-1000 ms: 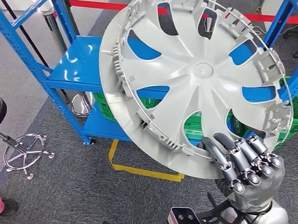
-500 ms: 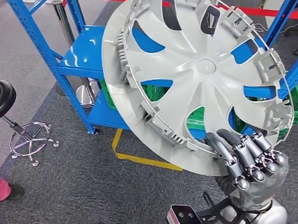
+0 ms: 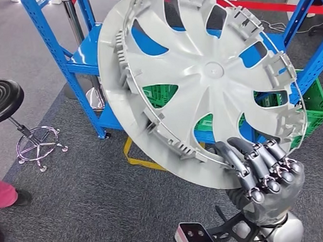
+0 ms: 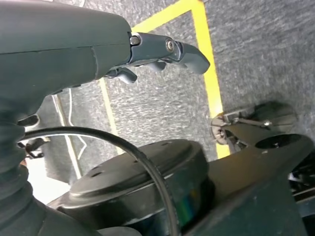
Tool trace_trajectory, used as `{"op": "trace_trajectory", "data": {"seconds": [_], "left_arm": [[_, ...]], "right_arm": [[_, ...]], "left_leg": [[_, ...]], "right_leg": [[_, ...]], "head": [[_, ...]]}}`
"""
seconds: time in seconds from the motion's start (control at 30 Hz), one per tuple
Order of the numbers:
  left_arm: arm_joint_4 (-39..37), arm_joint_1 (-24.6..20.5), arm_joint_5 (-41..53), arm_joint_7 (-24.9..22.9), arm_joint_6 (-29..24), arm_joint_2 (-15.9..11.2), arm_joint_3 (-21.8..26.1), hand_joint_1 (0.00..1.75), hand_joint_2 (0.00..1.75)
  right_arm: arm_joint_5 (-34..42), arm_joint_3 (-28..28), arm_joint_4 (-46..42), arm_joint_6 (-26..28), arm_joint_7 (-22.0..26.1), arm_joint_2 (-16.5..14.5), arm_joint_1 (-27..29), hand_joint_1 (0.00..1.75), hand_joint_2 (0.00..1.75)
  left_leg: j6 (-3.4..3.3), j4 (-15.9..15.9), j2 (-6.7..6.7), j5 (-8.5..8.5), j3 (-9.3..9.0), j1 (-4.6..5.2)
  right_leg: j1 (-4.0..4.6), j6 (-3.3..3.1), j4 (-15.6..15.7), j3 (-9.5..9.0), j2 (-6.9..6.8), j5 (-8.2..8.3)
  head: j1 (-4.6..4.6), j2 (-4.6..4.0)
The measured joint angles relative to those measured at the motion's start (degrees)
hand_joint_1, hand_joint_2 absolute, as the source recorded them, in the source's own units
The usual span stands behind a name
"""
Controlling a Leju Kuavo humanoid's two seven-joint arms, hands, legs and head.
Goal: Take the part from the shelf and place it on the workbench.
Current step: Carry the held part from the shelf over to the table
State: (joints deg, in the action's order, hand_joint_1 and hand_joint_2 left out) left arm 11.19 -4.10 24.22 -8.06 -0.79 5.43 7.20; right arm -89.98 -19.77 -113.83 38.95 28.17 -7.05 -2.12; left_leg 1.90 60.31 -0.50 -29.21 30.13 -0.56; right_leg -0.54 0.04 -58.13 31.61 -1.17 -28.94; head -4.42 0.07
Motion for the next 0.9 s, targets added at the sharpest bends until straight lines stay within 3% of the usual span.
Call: {"op": "trace_trajectory", "data": {"seconds": [0.13,0.2,0.27,0.3,0.33,0.37,0.4,0.43,0.47,0.53,0.57,0.63,0.67,0.7,0.73,0.8,0.83,0.87,0.9], "left_arm": [[0.0,0.3,0.0,0.0,0.2,0.2,-0.1,0.0,1.75],[0.0,0.2,0.0,0.0,0.2,0.2,-0.1,0.0,1.75],[0.0,0.0,0.0,0.1,0.3,0.2,-0.1,0.0,1.75],[0.0,0.0,0.1,0.3,0.5,0.2,-0.1,0.0,1.75],[0.0,0.0,0.2,0.4,0.6,0.2,-0.1,0.0,1.75],[0.0,-0.1,0.3,0.6,0.8,0.2,-0.1,0.0,1.75],[0.0,-0.1,0.4,0.7,0.9,0.2,-0.1,0.0,1.75],[0.0,-0.2,0.5,0.8,1.0,0.2,-0.2,0.0,1.75],[0.0,-0.3,0.6,0.9,1.0,0.3,-0.2,0.0,1.75],[0.0,-0.4,0.8,1.1,1.0,0.4,-0.3,0.0,1.75],[0.0,-0.5,0.9,1.1,1.1,0.3,-0.3,0.0,1.75],[0.0,-0.5,1.1,1.2,1.2,0.1,-0.4,0.0,1.75],[0.0,-0.5,1.1,1.3,1.2,0.0,-0.4,0.0,1.75],[0.0,-0.5,1.2,1.4,1.3,-0.1,-0.5,0.0,1.75],[0.0,-0.6,1.3,1.5,1.4,-0.2,-0.6,0.0,1.75],[0.0,-0.7,1.5,1.8,1.5,-0.2,-0.8,0.0,1.75],[0.0,-0.8,1.6,1.9,1.6,-0.3,-0.9,0.0,1.75],[0.0,-0.8,1.7,2.0,1.6,-0.3,-1.0,0.0,1.75],[0.0,-0.8,1.9,2.1,1.6,-0.3,-1.2,0.0,1.75]], "right_arm": [[0.0,-0.3,0.1,0.0,-0.1,0.1,-0.2,1.75,1.75],[0.0,-0.3,0.1,0.0,-0.1,0.2,-0.3,1.75,1.75],[0.0,-0.4,0.1,0.0,-0.1,0.3,-0.3,1.75,1.75],[0.0,-0.4,0.2,0.0,-0.3,0.4,-0.3,1.75,1.75],[0.0,-0.4,0.2,0.0,-0.4,0.4,-0.4,1.75,1.75],[0.0,-0.5,0.2,0.0,-0.5,0.5,-0.4,1.75,1.75],[0.0,-0.5,0.2,0.0,-0.5,0.5,-0.4,1.75,1.75],[0.0,-0.5,0.2,0.0,-0.5,0.5,-0.4,1.75,1.75],[0.0,-0.5,0.2,0.0,-0.4,0.5,-0.5,1.75,1.75],[0.0,-0.7,0.1,0.0,-0.4,0.5,-0.7,1.75,1.75],[0.0,-0.9,0.1,0.0,-0.4,0.5,-0.8,1.75,1.75],[0.1,-1.1,0.1,0.0,-0.4,0.5,-0.9,1.75,1.75],[0.0,-1.2,0.1,0.0,-0.3,0.5,-1.0,1.75,1.75],[0.0,-1.3,0.1,0.0,-0.3,0.5,-1.0,1.75,1.75],[0.0,-1.4,0.1,0.0,-0.3,0.5,-1.1,1.75,1.75],[0.0,-1.4,0.1,0.0,-0.4,0.5,-1.1,1.75,1.75],[0.0,-1.4,0.1,0.0,-0.5,0.5,-1.1,1.75,1.75],[0.0,-1.5,0.1,0.0,-0.5,0.5,-1.2,1.75,1.75],[0.0,-1.5,0.1,0.0,-0.6,0.5,-1.2,1.75,1.75]], "left_leg": [[-0.85,-1.1,-0.15,0.02,0.78,0.07],[-2.0,-1.3,0.0,0.72,1.86,-0.06],[-3.03,-1.4,0.09,1.68,3.12,0.21],[-3.35,-1.3,0.11,2.23,3.79,0.45],[-3.57,-1.3,0.11,2.8,4.47,0.74],[-3.74,-1.3,0.11,3.39,5.14,1.05],[-3.85,-1.3,0.09,3.96,5.76,1.36],[-3.9,-1.3,0.05,4.53,6.31,1.62],[-3.91,-1.3,0.01,5.06,6.76,1.82],[-3.74,-1.4,-0.04,6.17,7.33,2.04],[-3.56,-1.5,-0.03,6.79,7.48,2.04],[-3.07,-2.1,-0.05,7.92,7.76,2.08],[-2.73,-2.0,-0.07,7.33,8.0,2.12],[-2.34,-1.1,-0.1,5.47,8.27,2.11],[-1.91,1.0,-0.09,2.39,8.56,1.96],[-1.1,8.0,-0.04,-3.67,8.77,1.5],[-0.78,11.4,-0.03,-4.76,8.63,1.28],[-0.52,13.6,-0.02,-4.22,8.12,1.07],[-0.3,14.2,0.0,-2.57,7.02,0.84]], "right_leg": [[0.19,1.48,-0.8,1.76,0.14,0.5],[0.15,1.96,-3.3,3.33,0.39,-2.56],[0.17,2.08,-9.7,5.3,0.66,-7.68],[0.23,1.96,-13.2,5.95,0.76,-9.37],[0.33,1.71,-15.7,6.08,0.82,-9.8],[0.49,1.31,-16.5,5.46,0.87,-8.89],[0.75,0.78,-15.5,3.95,0.91,-7.03],[1.13,0.08,-12.5,1.52,0.98,-5.07],[1.58,-0.7,-8.5,-1.36,1.02,-4.11],[2.18,-1.57,-0.5,-6.59,1.1,-4.46],[2.31,-1.64,1.7,-7.67,1.11,-5.02],[2.14,-1.56,3.1,-7.31,0.97,-4.23],[1.92,-1.75,3.3,-6.66,0.81,-3.45],[1.68,-1.98,3.5,-5.97,0.6,-2.6],[1.49,-2.21,3.5,-5.19,0.38,-1.8],[1.46,-2.36,3.4,-3.73,0.11,-0.37],[1.46,-2.29,3.1,-2.86,0.0,0.36],[1.44,-2.17,2.8,-1.87,-0.07,1.01],[1.41,-2.0,2.2,-0.63,-0.12,1.6]], "head": [[-0.08,0.0],[0.08,0.0],[0.27,0.0],[0.3,0.0],[0.32,0.0],[0.32,0.0],[0.31,0.0],[0.3,0.0],[0.27,0.0],[0.23,0.0],[0.25,0.0],[0.37,0.0],[0.44,0.0],[0.42,0.0],[0.42,0.0],[0.24,0.0],[0.23,0.0],[0.22,0.0],[0.21,0.0]]}}
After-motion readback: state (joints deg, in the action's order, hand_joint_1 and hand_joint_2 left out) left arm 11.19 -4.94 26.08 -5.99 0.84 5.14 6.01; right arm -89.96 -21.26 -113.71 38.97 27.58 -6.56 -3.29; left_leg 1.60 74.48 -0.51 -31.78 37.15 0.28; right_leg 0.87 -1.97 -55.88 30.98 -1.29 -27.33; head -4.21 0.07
